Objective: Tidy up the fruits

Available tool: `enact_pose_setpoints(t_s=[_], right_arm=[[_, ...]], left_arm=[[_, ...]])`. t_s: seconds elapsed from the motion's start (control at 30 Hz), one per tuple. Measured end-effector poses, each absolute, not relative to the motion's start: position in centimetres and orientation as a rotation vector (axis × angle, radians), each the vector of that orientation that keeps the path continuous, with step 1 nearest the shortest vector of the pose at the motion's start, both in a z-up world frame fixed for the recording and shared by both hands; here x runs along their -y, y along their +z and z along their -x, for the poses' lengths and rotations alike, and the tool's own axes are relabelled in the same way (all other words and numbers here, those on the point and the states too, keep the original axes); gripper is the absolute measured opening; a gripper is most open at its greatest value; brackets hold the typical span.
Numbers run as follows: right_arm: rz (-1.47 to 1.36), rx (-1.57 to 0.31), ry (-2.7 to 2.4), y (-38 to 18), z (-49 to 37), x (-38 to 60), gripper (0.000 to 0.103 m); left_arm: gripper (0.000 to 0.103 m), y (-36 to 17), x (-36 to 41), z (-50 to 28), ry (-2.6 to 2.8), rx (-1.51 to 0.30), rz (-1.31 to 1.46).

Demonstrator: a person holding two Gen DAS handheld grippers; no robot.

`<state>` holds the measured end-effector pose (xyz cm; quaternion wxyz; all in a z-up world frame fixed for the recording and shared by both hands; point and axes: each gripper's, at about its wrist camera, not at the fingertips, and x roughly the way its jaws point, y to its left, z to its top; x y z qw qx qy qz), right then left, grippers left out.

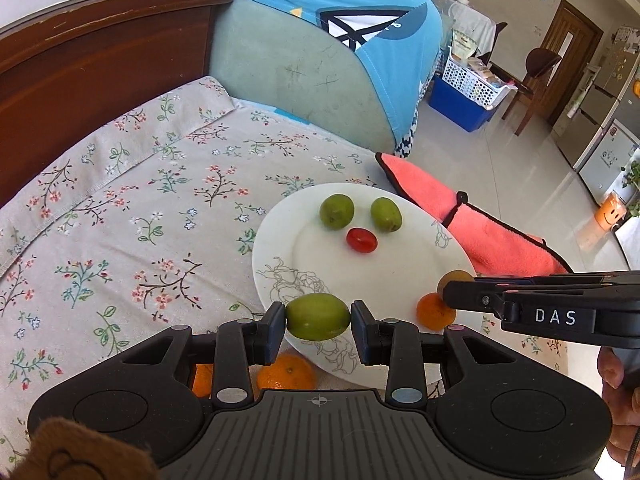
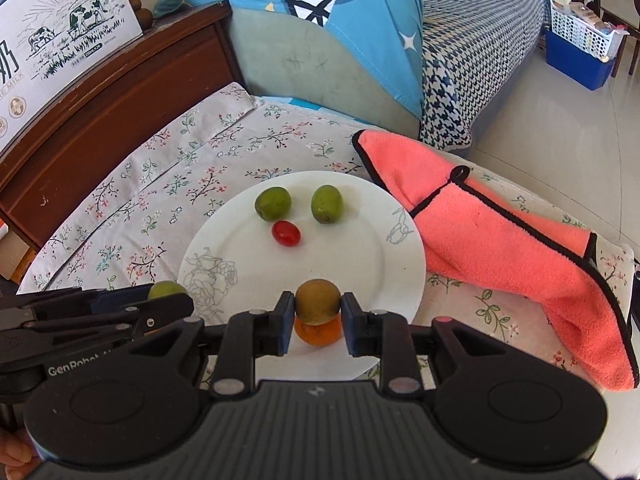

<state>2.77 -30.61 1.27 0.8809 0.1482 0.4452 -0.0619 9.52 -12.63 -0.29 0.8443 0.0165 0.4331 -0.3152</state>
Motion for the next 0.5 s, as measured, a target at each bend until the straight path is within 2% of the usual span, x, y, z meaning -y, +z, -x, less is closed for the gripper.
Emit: enact_pose_setpoints(t_s=[0.5], right_arm=[[-0.379,-0.896,-0.147,0.6,-4.5,30.4,0.028]], left_arm=[[0.035,-1.2,14.6,-9.9,-0.662,-0.901,-0.076]])
